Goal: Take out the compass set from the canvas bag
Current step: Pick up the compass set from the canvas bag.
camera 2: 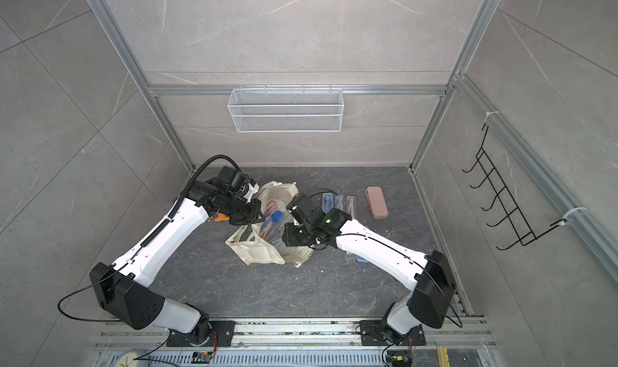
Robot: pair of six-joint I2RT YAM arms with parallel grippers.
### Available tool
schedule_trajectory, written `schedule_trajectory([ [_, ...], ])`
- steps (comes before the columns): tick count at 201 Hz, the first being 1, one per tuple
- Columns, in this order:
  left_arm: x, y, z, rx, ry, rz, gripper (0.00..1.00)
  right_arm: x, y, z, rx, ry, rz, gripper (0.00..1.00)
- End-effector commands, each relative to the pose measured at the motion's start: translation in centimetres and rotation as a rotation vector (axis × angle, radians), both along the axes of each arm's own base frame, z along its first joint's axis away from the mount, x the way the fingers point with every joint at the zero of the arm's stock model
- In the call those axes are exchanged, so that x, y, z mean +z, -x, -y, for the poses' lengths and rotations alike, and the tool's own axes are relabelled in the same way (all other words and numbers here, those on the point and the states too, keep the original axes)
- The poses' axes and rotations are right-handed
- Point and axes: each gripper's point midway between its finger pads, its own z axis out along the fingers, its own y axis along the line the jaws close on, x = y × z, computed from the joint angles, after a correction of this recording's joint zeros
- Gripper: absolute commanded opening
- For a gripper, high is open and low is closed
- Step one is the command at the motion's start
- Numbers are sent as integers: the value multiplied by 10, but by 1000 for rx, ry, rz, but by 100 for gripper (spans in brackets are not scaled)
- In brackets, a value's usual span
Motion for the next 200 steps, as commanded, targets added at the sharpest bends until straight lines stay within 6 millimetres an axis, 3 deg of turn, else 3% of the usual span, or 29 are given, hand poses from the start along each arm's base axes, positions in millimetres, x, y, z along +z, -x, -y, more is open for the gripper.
schedule_trajectory([
  [1, 17, -6, 6, 10, 45, 34, 0, -18, 17, -31, 118, 11, -41, 41],
  [25, 16, -7, 4, 28, 42, 41, 0, -29, 39, -64, 243, -14, -77, 41],
  [46, 18, -7, 0, 42, 24, 49, 0, -36, 54, -78, 320, -27, -103, 41],
  [91, 25, -5, -7, 53, 4, 70, 0, -36, 73, -87, 383, -70, -129, 41],
  [141, 20, 3, -8, 46, 17, 57, 0, -35, 79, -97, 384, -127, -168, 41],
  [200, 29, -4, -5, 32, 18, 99, 0, -28, 81, -111, 398, -131, -157, 42],
])
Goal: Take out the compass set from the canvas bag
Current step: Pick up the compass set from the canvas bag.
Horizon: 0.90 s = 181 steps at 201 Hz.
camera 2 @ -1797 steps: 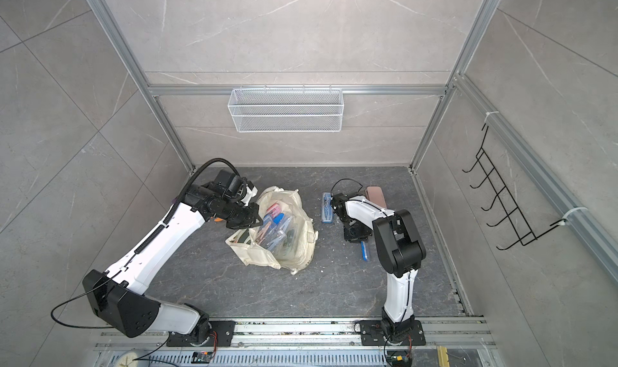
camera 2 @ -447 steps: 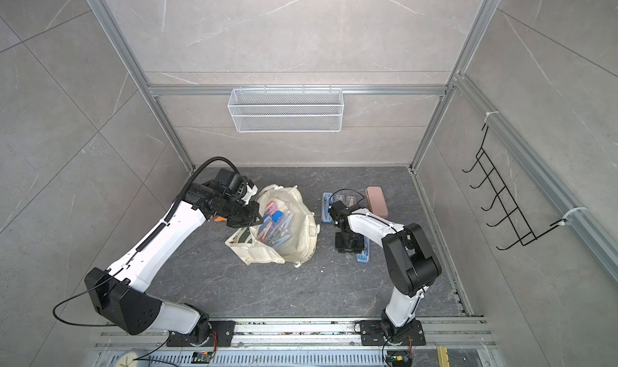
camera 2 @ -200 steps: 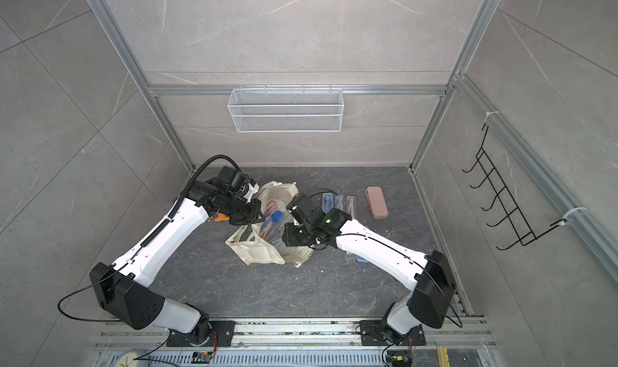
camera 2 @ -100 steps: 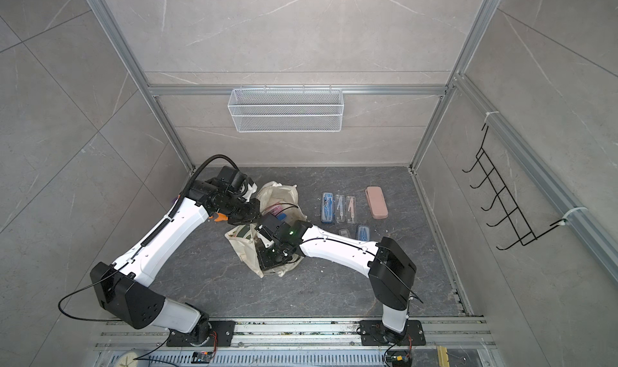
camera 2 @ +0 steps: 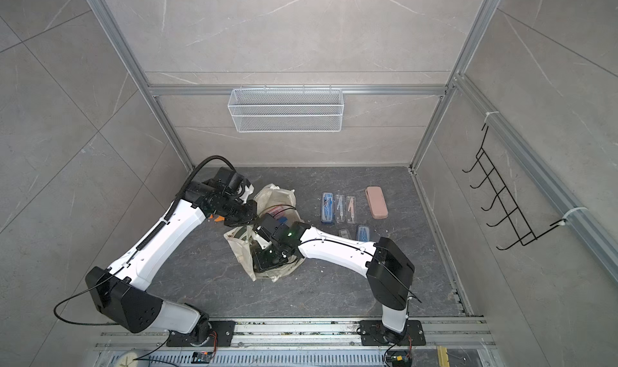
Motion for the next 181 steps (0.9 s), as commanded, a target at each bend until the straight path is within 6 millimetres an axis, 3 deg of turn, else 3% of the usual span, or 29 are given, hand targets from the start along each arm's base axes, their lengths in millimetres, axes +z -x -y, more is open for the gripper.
schedule_trajectory([
  [1, 30, -7, 13, -34, 80, 96, 0, 16, 12, -24, 64, -75, 3, 41],
  [29, 27, -2, 12, -49, 78, 86, 0, 15, 7, -22, 13, -63, 13, 43],
  [53, 22, 5, 9, -51, 76, 80, 0, 14, -12, -5, -106, 13, 59, 45],
  [86, 18, 14, 10, -62, 97, 59, 0, 19, -48, 43, -382, 113, 74, 49],
  [114, 15, 22, 11, -76, 110, 39, 0, 25, -65, 78, -577, 153, 61, 51],
  [133, 14, 26, 12, -84, 124, 27, 0, 27, -71, 83, -643, 137, 50, 52],
  [181, 10, 34, 13, -83, 136, -2, 0, 10, -78, 63, -727, 125, -46, 52],
])
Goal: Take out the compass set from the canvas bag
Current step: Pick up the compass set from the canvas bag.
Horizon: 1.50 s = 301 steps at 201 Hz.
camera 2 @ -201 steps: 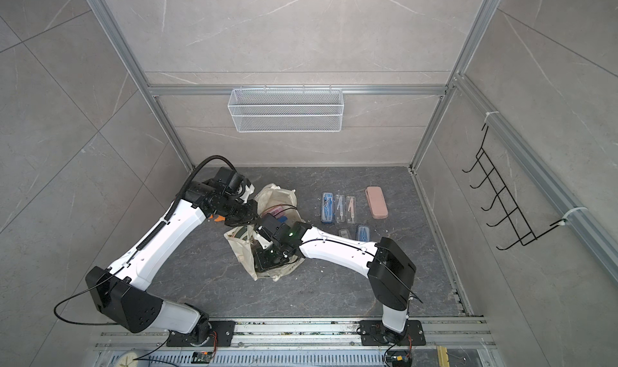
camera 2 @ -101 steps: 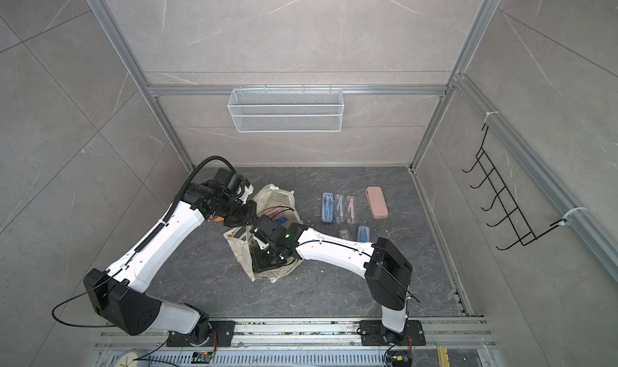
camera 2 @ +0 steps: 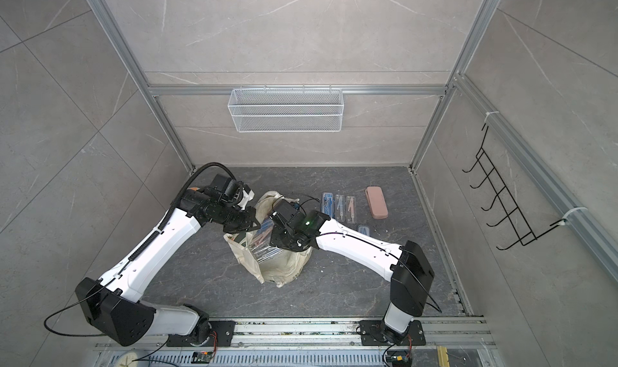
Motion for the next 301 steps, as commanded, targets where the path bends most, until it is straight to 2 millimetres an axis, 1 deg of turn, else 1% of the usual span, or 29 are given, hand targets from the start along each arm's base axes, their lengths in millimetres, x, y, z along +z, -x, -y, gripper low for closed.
schedule_trajectory([
  [1, 13, 10, 8, -33, 62, 15, 0, -17, -4, -5, -92, 3, -59, 52],
  [35, 13, 10, 8, -21, 54, 13, 0, -28, -11, -13, -209, -33, -116, 59],
  [62, 12, 9, 8, -20, 50, 13, 0, -44, -16, -14, -333, -44, -165, 64],
  [92, 13, 10, 8, -22, 49, 22, 0, -66, -25, -9, -465, -18, -208, 63],
  [131, 15, 12, 7, -21, 56, 36, 0, -92, -32, 1, -580, 26, -244, 63],
  [170, 14, 15, 7, -23, 64, 35, 0, -105, -42, 3, -627, 30, -242, 66],
  [199, 15, 16, 7, -26, 68, 34, 0, -122, -45, 2, -646, 42, -271, 66],
  [241, 16, 18, 7, -26, 73, 35, 0, -134, -53, -4, -626, 51, -268, 68],
  [261, 16, 19, 5, -21, 70, 38, 0, -142, -52, -7, -607, 56, -286, 67],
  [282, 15, 19, 3, -13, 65, 42, 0, -142, -51, -8, -582, 68, -287, 63],
  [301, 15, 19, 2, -5, 62, 40, 0, -132, -52, -5, -549, 75, -260, 58],
])
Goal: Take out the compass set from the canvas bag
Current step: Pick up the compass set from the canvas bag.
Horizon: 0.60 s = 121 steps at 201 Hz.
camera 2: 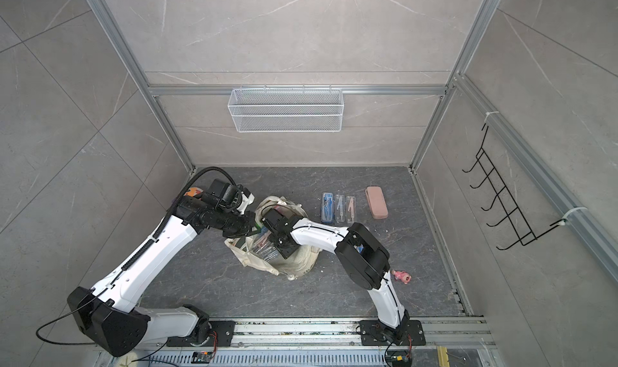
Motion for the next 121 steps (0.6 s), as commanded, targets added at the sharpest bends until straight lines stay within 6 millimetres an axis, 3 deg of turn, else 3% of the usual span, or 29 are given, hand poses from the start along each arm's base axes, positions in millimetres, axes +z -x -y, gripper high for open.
schedule_trajectory([
  [1, 14, 4, 1, 10, 40, 23, 0, -3, -2, 6, 40, 45, 5, 57],
  [35, 16, 0, -3, 34, 20, 31, 0, 26, -2, 3, 170, 27, 78, 46],
  [76, 12, -5, -5, 74, 13, 36, 0, 71, 6, -9, 397, 44, 190, 40],
  [121, 9, -12, -4, 91, 4, 34, 0, 121, 12, -4, 535, 109, 315, 37],
])
